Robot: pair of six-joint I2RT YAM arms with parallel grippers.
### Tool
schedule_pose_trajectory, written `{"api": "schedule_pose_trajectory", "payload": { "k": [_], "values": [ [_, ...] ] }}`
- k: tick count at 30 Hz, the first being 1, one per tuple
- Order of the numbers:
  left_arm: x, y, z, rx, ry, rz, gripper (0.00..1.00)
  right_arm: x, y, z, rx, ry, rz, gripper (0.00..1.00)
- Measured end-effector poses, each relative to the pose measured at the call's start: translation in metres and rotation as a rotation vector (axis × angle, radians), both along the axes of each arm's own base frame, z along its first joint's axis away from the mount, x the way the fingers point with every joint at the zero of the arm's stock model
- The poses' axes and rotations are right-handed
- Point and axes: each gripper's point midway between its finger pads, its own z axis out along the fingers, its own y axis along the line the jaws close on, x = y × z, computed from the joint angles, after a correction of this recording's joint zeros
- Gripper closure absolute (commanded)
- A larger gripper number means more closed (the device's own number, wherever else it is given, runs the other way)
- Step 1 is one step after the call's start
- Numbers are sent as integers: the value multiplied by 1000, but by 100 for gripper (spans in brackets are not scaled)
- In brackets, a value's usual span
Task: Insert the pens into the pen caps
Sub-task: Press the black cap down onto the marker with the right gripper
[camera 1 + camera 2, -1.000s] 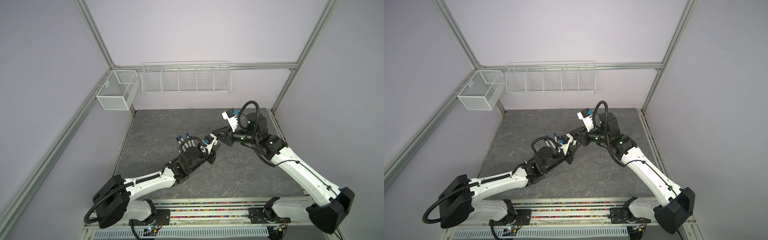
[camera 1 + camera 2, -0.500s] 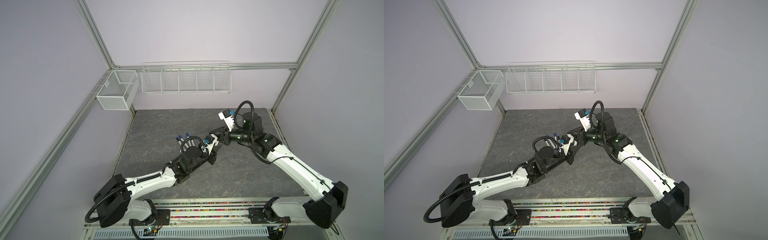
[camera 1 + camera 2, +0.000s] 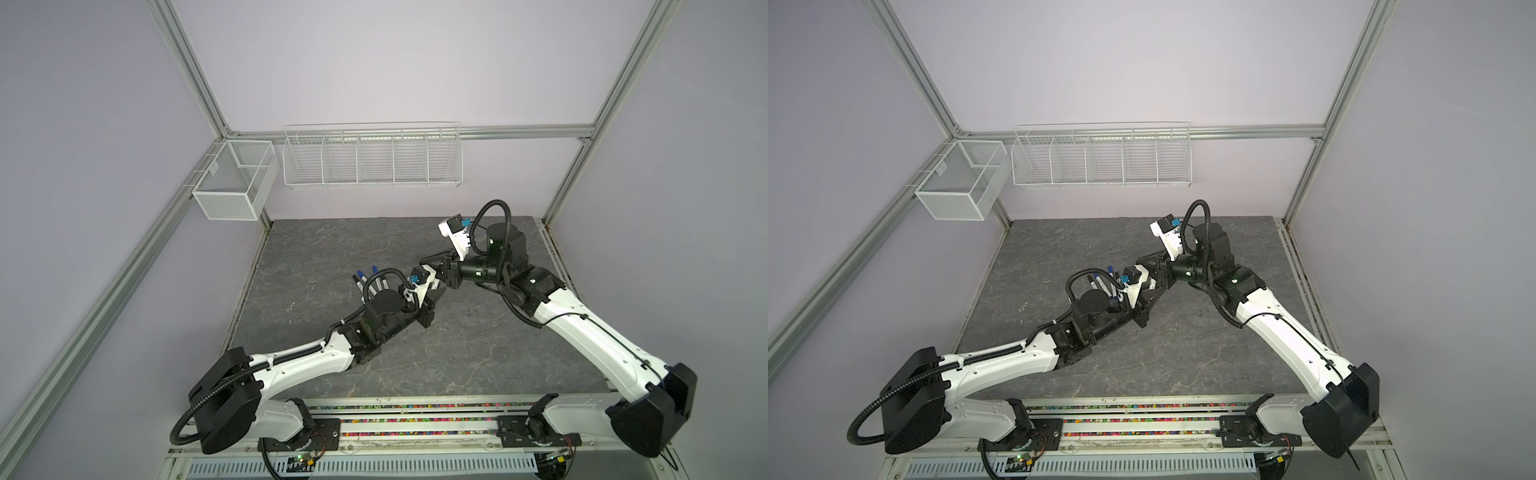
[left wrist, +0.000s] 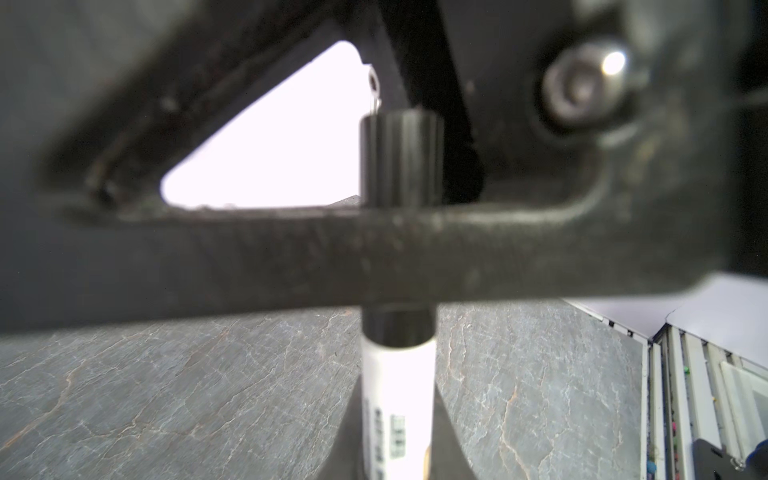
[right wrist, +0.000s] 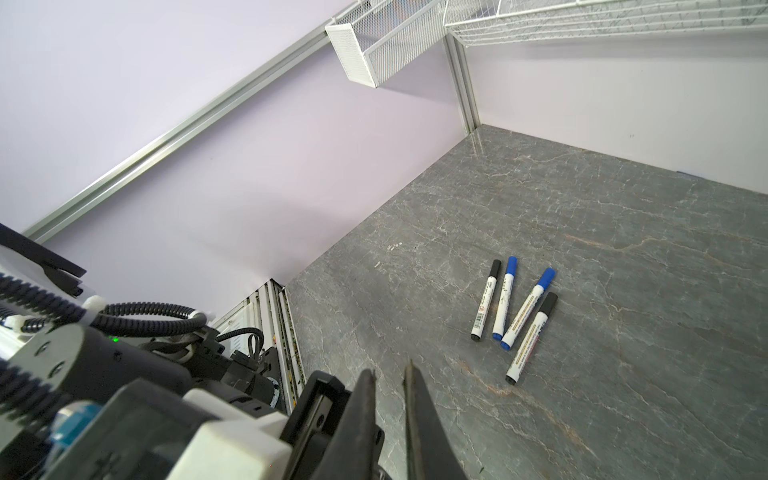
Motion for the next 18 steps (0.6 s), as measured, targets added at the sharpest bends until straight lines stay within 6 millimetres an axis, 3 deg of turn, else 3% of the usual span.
{"api": "schedule_pose_trajectory", "payload": {
  "k": [8,18],
  "values": [
    [12,7,21,-15,-39,11,100,1,6,20,69,-50,77,93],
    [32,19,27,23,-70,17,100,16,17,20,34,-58,118,93]
  ]
}}
